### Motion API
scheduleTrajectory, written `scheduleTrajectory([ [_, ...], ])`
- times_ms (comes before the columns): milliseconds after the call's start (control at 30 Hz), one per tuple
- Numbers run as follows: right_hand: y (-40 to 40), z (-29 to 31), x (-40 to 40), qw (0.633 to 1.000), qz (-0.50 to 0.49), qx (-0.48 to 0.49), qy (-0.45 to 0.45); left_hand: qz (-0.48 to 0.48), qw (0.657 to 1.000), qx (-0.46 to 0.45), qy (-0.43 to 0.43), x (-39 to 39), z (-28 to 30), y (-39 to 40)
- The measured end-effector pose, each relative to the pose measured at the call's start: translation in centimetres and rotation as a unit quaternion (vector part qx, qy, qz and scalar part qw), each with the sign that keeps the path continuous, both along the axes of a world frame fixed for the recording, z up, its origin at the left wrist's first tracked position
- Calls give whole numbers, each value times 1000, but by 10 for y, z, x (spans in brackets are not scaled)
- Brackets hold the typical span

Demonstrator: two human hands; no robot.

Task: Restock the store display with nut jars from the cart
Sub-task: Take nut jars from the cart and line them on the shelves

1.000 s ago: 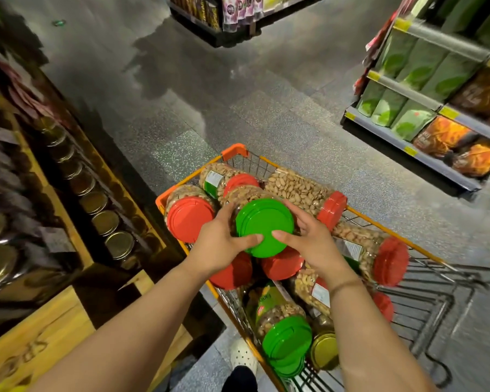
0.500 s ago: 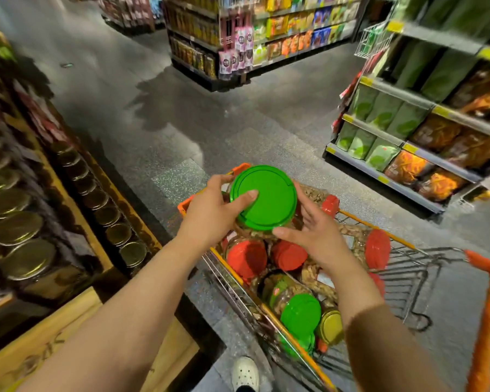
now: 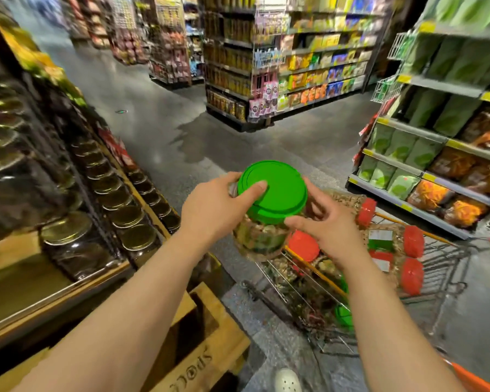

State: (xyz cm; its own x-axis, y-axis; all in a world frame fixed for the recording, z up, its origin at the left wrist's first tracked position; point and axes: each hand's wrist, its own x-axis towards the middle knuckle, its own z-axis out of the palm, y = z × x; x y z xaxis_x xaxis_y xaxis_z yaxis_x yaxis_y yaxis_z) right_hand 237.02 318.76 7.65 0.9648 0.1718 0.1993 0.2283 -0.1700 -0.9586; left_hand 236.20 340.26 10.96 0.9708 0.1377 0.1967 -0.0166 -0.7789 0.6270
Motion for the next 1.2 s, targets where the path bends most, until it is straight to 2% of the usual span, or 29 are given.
scheduleTrajectory([
  [200, 34, 21, -50, 1000, 21, -3, -4, 16, 999, 33, -33, -59, 22, 35],
  [433, 37, 40, -83, 999, 35, 23, -23, 16, 995, -67, -76, -99, 30, 35],
  [633, 14, 55, -106, 998, 53, 35, -23, 63, 976, -160, -132, -128, 36, 9],
  [900, -39, 60, -145, 997, 63, 37, -36, 85, 954, -253, -139, -172, 29, -44],
  [1000, -51, 54, -156, 995, 86, 43, -15, 110, 945, -273, -139, -196, 19, -56],
  [1200, -33, 42, -180, 986, 162, 32, 4, 175, 932, -293, -122, -258, 11, -50],
])
